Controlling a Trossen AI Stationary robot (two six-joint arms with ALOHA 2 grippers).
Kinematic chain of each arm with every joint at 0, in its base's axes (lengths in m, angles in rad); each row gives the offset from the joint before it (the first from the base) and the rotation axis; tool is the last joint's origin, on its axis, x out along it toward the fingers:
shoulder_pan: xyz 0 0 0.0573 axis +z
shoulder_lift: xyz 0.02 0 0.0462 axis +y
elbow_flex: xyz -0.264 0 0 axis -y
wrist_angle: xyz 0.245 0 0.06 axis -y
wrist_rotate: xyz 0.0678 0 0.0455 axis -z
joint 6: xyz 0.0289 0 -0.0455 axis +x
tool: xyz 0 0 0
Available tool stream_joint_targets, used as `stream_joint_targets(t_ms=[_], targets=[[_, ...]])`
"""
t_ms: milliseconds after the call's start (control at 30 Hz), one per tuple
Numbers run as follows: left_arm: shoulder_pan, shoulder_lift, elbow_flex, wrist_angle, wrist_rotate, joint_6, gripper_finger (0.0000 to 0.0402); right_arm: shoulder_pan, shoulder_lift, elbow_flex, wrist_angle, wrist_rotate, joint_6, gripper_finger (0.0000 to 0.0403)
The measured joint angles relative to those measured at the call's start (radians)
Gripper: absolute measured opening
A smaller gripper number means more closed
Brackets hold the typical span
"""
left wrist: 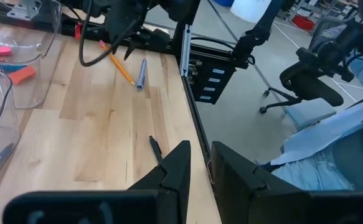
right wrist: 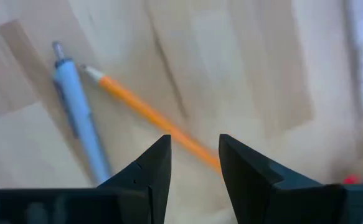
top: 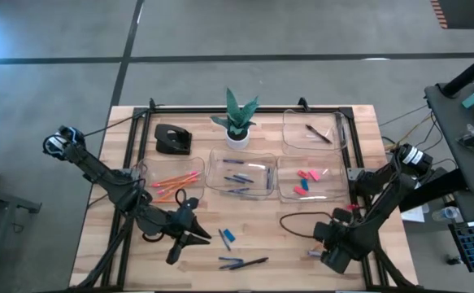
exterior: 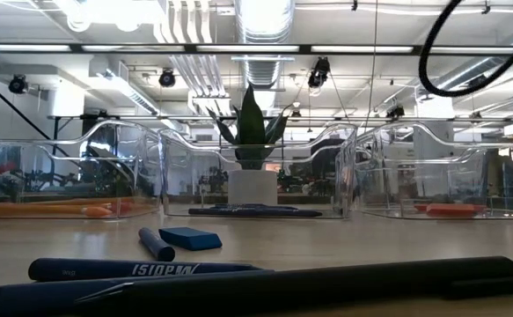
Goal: Sort crayons/erasers/pens/pencils in bins
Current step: Put the orange pencil into the middle left transparent bin
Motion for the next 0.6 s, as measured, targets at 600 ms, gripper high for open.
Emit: stream_joint_targets(t_ms=[600], targets=[[-0.007, 0.000, 0.000, 0.002, 0.000, -0.026, 0.0050, 0.006, 0.002, -0.077, 0.181, 0.013, -0.385, 0.0128]])
